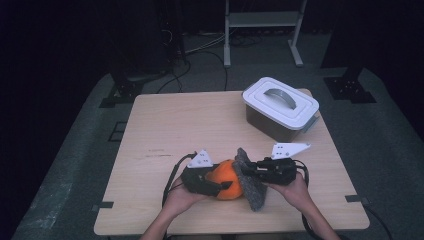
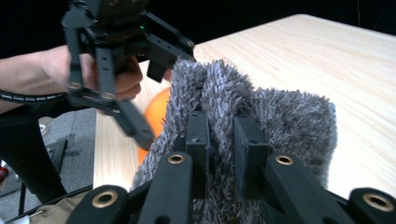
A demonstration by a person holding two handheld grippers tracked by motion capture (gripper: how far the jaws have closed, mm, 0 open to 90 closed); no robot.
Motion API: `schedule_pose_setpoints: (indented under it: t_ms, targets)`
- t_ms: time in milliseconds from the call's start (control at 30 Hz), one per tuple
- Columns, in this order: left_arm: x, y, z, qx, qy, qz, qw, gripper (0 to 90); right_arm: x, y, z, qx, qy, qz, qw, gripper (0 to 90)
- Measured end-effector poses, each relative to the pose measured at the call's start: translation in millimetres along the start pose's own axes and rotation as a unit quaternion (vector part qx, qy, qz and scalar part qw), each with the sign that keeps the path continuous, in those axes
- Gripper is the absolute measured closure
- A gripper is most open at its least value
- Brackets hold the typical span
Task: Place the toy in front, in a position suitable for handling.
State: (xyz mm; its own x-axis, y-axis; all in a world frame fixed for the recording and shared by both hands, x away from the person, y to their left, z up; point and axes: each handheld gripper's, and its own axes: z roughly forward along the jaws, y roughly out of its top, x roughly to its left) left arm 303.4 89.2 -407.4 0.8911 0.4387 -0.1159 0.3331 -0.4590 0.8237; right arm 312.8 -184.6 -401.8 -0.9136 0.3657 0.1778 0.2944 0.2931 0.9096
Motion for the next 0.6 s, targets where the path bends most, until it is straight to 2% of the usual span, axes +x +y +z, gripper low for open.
schedule_pose_setpoints:
  t_ms: [67,133,267,333,367,400,433,467,533,600]
  targets:
    - [1.4,0.7,0.2,-0.002,0.001,0.004,1.0,19.3,-3.8,-1.3,-2.4,0.007,-0.007,0.002,0.9999,77.1]
    - [5.6,0.5,0.1,-0.001,-0.016,-0.003,0.9999,12.3,-7.0,-3.7,-4.3,0.013,-0.012,0.006,0.9998,77.1]
    - [14.3,-3.5,1.5,-0.003,-0.03,0.007,0.9995,9.3,-14.2,-10.7,-9.6,0.011,-0.011,0.022,0.9996,76.9]
    - [18.6,-6.5,4.4,-0.002,-0.046,0.001,0.9989,10.1,-17.1,-12.0,-12.0,0.015,-0.02,0.024,0.9994,76.8]
    - [19.5,-8.0,4.2,-0.003,-0.051,0.001,0.9987,14.5,-18.0,-12.5,-12.3,0.016,-0.022,0.025,0.9993,76.9]
    - [18.2,-8.8,2.7,-0.009,-0.049,0.008,0.9987,22.7,-18.7,-13.2,-12.6,0.018,-0.022,0.029,0.9992,76.9]
    - [15.9,-7.7,0.3,-0.007,-0.038,0.02,0.999,30.2,-18.8,-13.3,-13.2,0.017,-0.021,0.031,0.9991,77.0]
    - [14.3,-6.5,-0.8,-0.007,-0.031,0.023,0.9992,36.8,-17.3,-11.3,-14.3,0.012,-0.02,0.032,0.9992,77.2]
    - [10.7,-2.2,-3.2,-0.005,-0.017,0.019,0.9997,42.2,-13.7,-5.2,-16.3,0.005,-0.021,0.025,0.9995,77.5]
    - [5.1,2.6,-1.4,0.007,-0.005,0.028,0.9996,43.8,-7.6,5.0,-18.1,-0.012,-0.012,0.013,0.9998,77.6]
